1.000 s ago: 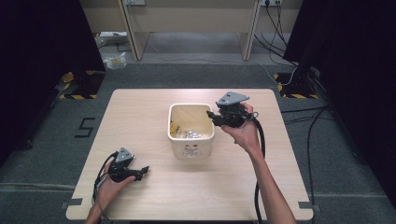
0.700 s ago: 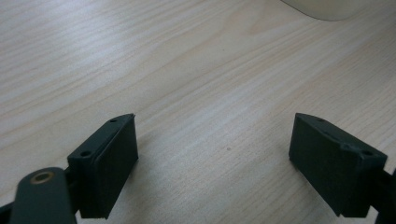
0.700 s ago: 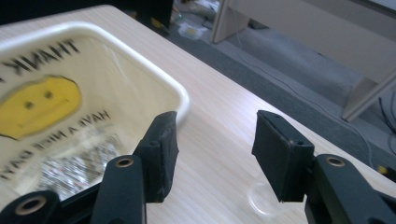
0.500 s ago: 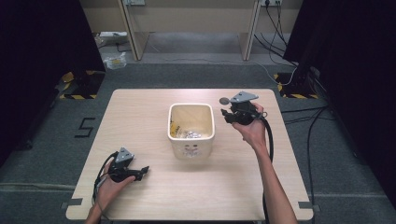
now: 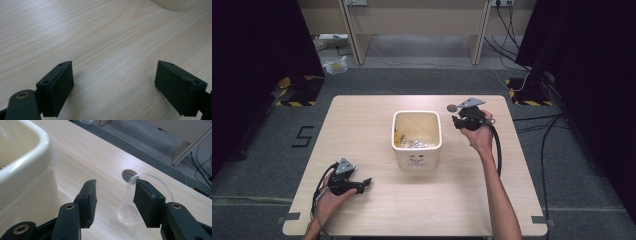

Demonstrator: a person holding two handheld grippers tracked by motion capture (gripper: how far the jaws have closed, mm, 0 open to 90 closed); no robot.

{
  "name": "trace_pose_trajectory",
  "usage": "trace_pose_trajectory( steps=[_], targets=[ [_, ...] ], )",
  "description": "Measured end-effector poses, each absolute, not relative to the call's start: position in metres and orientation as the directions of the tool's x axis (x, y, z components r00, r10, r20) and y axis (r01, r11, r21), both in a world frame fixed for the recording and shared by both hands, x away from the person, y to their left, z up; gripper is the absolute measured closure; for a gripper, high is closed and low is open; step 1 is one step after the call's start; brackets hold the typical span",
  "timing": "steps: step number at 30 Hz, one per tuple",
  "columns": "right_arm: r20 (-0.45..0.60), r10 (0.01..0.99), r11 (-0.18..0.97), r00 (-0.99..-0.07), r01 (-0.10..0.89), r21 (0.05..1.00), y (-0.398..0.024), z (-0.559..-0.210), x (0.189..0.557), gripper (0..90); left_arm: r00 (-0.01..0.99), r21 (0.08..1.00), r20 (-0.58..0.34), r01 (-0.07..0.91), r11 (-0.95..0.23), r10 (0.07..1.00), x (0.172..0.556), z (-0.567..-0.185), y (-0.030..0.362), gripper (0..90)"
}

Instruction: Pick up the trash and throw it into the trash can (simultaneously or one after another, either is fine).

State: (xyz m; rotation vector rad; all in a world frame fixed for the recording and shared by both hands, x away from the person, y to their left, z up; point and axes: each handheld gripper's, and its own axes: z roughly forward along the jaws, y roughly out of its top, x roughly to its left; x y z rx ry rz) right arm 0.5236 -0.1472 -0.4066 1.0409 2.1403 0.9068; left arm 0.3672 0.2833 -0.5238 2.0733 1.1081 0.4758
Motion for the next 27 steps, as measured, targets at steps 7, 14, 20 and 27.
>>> trace_pose_trajectory(
  steps=[7, 14, 20, 27],
  targets=[
    [-0.233, 0.832, 0.482, -0.504, 0.448, 0.753, -0.147, -0.422, 0.537, 56.0, 0.561, 0.744, -0.015, 0.559, -0.366, 0.828, 0.367, -0.524, 0.283, 14.6],
    [-0.272, 0.827, 0.508, -0.492, 0.448, 0.735, -0.149, -0.428, 0.546, 59.8, 0.561, 0.744, -0.014, 0.559, -0.366, 0.828, 0.367, -0.524, 0.283, 14.6],
    [-0.304, 0.814, 0.538, -0.495, 0.446, 0.715, -0.147, -0.433, 0.55, 65.0, 0.561, 0.744, -0.015, 0.559, -0.366, 0.828, 0.367, -0.524, 0.283, 14.6],
    [-0.32, 0.804, 0.559, -0.501, 0.457, 0.692, -0.148, -0.441, 0.555, 72.7, 0.562, 0.743, -0.014, 0.559, -0.367, 0.827, 0.367, -0.524, 0.283, 14.6]
  ],
)
